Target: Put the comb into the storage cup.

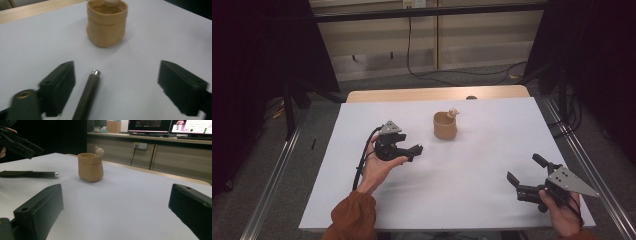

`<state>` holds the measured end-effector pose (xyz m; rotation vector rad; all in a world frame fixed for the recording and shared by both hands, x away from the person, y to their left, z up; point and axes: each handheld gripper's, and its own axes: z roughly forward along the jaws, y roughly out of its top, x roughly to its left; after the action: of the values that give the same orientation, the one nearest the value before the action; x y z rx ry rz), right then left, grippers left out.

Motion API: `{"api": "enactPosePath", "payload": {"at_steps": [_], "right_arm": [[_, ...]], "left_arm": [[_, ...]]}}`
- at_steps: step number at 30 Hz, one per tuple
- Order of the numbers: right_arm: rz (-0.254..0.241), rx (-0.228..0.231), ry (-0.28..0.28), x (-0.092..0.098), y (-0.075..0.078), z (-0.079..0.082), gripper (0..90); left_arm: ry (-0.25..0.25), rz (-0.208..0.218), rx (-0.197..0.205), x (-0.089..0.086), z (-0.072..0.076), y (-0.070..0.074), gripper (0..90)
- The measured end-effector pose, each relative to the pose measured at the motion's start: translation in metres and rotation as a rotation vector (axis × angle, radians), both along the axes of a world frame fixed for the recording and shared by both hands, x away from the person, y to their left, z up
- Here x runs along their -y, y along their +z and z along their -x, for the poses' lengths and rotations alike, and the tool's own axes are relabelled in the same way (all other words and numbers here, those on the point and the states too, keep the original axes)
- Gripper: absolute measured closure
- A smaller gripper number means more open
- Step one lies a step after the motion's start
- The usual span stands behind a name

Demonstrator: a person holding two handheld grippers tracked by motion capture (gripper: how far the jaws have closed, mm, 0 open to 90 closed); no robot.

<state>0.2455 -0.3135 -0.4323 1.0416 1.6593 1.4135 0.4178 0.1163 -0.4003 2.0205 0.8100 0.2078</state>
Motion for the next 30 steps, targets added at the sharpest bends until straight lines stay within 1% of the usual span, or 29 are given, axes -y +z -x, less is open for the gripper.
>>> {"api": "enactPosePath", "payload": {"at_steps": [1,3,5,7,8,10,11,13,15,16,17,18,19,23,25,27,28,29,30], "right_arm": [[0.0,0.0,0.001,0.0,0.0,0.0,0.0],[0.002,-0.001,0.003,0.0,0.0,0.0,0.0],[0.0,0.0,0.003,0.0,0.0,0.0,0.0],[-0.002,-0.001,0.002,0.0,0.0,0.0,0.0],[-0.002,0.0,0.0,0.0,0.0,0.0,0.0],[-0.002,-0.002,0.0,0.0,0.0,-0.001,0.0],[-0.004,-0.001,0.001,0.0,0.0,-0.001,0.0],[-0.004,-0.001,0.0,0.0,0.0,-0.001,0.0],[-0.004,-0.001,0.001,0.0,0.0,-0.001,0.0],[-0.003,-0.001,0.001,0.0,0.0,-0.001,0.0],[-0.003,-0.001,0.001,0.0,0.0,-0.001,0.0],[-0.003,-0.001,0.002,0.0,0.0,-0.001,0.0],[-0.003,-0.001,0.002,0.0,0.0,-0.001,0.0],[-0.002,-0.002,0.001,0.0,0.0,-0.001,0.0],[0.0,-0.003,0.0,0.0,0.0,-0.001,0.0],[-0.002,-0.005,-0.001,0.0,-0.001,-0.001,0.0],[-0.001,-0.005,-0.001,0.0,-0.001,-0.002,0.0],[0.0,-0.005,-0.001,0.0,-0.001,-0.002,0.0],[-0.001,-0.005,-0.001,0.0,-0.001,-0.002,0.0]], "left_arm": [[0.004,0.011,-0.005,-0.002,0.0,0.0,7.9],[0.009,-0.01,0.001,-0.004,0.001,0.0,1.7],[0.027,-0.018,0.008,-0.007,0.001,0.0,3.5],[0.038,-0.011,0.004,-0.009,0.001,0.0,3.2],[0.044,-0.022,0.012,-0.01,0.001,0.001,3.2],[0.057,-0.024,0.019,-0.011,0.002,0.002,3.5],[0.063,-0.034,0.029,-0.011,0.002,0.003,3.8],[0.055,-0.032,0.022,-0.012,0.002,0.005,4.2],[0.039,-0.009,0.012,-0.014,0.002,0.004,4.8],[0.033,-0.002,-0.002,-0.014,0.001,0.003,5.4],[0.034,-0.015,-0.018,-0.016,0.0,0.003,5.8],[0.036,-0.041,-0.024,-0.018,-0.002,0.002,8.6],[0.036,-0.041,-0.024,-0.018,-0.002,0.002,9.1],[0.058,-0.066,-0.012,-0.025,-0.006,0.001,9.1],[0.063,-0.069,-0.031,-0.028,-0.008,0.001,9.1],[0.039,-0.07,-0.045,-0.031,-0.01,0.0,9.1],[0.027,-0.086,-0.05,-0.032,-0.01,0.0,9.1],[0.011,-0.112,-0.042,-0.033,-0.011,-0.001,9.1],[-0.027,-0.112,-0.053,-0.035,-0.013,-0.001,8.7]]}}
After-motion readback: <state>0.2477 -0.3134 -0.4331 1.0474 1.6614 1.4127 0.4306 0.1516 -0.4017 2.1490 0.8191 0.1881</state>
